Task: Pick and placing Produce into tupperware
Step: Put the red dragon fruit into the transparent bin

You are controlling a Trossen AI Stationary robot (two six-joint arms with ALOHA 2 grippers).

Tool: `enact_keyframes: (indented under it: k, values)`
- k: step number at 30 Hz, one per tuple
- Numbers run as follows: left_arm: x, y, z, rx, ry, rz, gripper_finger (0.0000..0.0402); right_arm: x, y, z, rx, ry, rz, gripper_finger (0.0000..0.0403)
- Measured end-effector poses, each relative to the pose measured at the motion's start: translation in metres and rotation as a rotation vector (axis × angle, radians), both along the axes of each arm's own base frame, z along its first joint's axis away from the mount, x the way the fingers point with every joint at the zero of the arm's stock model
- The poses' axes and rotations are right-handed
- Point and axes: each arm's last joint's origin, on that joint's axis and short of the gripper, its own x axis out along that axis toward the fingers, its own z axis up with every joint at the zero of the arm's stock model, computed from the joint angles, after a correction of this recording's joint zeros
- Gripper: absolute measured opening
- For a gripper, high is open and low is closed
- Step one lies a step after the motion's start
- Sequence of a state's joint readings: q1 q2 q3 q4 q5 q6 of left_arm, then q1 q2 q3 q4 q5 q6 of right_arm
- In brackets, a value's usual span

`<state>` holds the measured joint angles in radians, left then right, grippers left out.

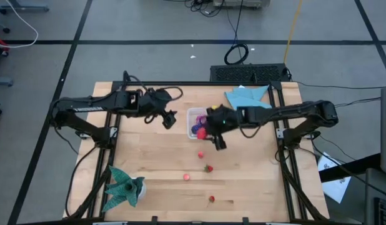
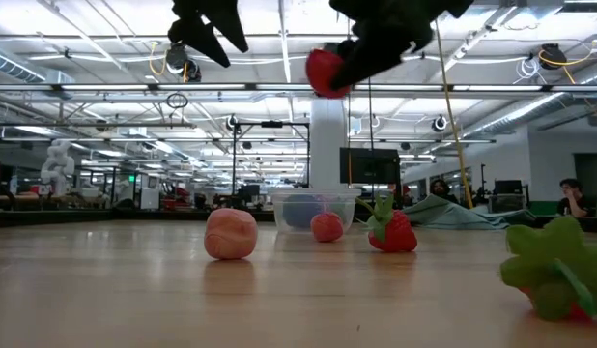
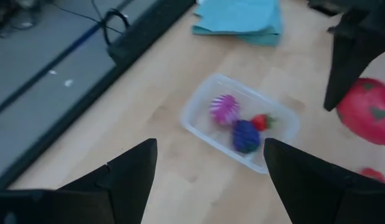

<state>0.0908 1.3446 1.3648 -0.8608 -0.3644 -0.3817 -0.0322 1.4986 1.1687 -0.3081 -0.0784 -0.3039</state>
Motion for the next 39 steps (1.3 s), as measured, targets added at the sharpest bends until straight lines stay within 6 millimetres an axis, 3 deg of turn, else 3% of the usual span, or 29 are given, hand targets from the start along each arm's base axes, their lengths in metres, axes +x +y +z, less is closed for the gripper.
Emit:
enact_keyframes:
  k: [7, 11, 18, 25, 39]
  values:
    - [-0.027, 0.033, 0.018, 0.08, -0.023, 0.072, 0.0296, 0.012, -0.041, -0.002, 0.026, -0.1, -0.113, 0.0238]
    - [-0.045, 0.043, 0.029, 0.095, -0.064, 0.125, 0.0296, 0.025, -0.057, -0.021, 0.125, -0.103, -0.129, 0.0238]
    - [-0.061, 0.042, 0.04, 0.106, -0.114, 0.144, 0.0296, 0.041, -0.066, -0.062, 0.165, -0.011, -0.148, 0.0238]
    - [-0.061, 0.041, 0.04, 0.122, -0.099, 0.125, 0.0296, 0.045, -0.069, -0.081, 0.175, 0.047, -0.162, 0.0238]
    - [-0.06, 0.042, 0.039, 0.124, -0.089, 0.12, 0.0296, 0.035, -0.099, -0.091, 0.209, 0.109, -0.275, 0.0238]
